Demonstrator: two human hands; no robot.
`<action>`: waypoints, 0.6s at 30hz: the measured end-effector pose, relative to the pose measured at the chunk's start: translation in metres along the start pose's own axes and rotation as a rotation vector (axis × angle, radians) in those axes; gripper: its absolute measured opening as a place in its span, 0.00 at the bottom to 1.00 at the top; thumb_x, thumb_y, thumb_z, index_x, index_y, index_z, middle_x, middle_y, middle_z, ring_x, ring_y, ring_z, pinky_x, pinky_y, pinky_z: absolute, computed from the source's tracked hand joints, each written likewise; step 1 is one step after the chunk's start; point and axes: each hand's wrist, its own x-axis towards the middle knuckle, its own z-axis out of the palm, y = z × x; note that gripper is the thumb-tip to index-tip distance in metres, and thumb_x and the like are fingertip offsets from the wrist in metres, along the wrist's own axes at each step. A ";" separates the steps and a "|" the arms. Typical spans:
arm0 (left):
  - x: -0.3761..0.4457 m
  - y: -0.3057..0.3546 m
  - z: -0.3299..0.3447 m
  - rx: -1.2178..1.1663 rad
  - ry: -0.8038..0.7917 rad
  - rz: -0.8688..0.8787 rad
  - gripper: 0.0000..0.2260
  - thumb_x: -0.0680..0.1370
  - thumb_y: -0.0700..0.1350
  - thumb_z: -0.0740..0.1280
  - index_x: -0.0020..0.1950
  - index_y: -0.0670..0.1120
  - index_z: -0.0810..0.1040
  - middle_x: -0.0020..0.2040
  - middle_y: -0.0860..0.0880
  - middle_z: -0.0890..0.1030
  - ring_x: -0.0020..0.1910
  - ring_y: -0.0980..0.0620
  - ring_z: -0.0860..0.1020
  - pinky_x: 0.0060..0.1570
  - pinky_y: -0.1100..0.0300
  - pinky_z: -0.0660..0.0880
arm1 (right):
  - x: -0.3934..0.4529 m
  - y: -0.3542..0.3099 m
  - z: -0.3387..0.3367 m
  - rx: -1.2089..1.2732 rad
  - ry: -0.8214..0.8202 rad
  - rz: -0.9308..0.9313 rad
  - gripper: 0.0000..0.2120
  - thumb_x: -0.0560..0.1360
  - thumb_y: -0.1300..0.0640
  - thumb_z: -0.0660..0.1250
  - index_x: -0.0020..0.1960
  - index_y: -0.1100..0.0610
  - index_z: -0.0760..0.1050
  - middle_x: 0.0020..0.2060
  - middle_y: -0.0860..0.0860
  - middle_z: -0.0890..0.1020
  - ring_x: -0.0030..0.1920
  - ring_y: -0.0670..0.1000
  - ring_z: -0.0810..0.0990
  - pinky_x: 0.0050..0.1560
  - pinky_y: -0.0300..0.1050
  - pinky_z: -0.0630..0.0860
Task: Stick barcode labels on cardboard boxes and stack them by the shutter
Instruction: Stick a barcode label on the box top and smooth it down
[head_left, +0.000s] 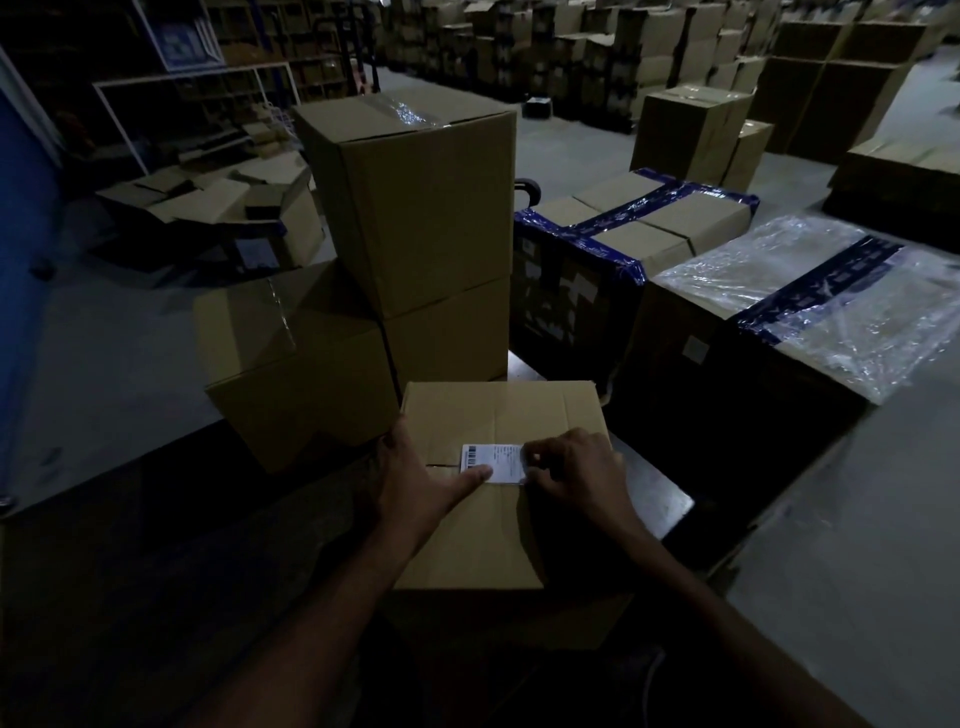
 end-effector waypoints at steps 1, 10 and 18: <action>0.000 0.000 0.000 0.000 0.000 -0.002 0.58 0.59 0.68 0.78 0.79 0.52 0.51 0.75 0.44 0.64 0.72 0.42 0.66 0.67 0.40 0.68 | 0.001 -0.001 -0.001 0.023 -0.010 -0.008 0.14 0.72 0.42 0.63 0.52 0.44 0.81 0.47 0.43 0.83 0.48 0.45 0.77 0.51 0.57 0.76; -0.001 0.001 -0.001 -0.008 -0.011 -0.010 0.58 0.60 0.68 0.78 0.79 0.53 0.49 0.76 0.44 0.62 0.73 0.41 0.64 0.68 0.39 0.66 | 0.005 -0.004 -0.007 0.003 0.003 0.018 0.12 0.73 0.44 0.65 0.55 0.44 0.80 0.48 0.45 0.79 0.51 0.48 0.71 0.53 0.53 0.71; -0.002 0.001 -0.003 0.009 -0.014 -0.013 0.58 0.60 0.69 0.77 0.79 0.53 0.49 0.76 0.44 0.63 0.72 0.42 0.65 0.68 0.40 0.67 | 0.006 -0.011 -0.006 -0.033 0.065 0.032 0.08 0.75 0.47 0.65 0.53 0.44 0.79 0.46 0.43 0.73 0.50 0.46 0.66 0.52 0.48 0.64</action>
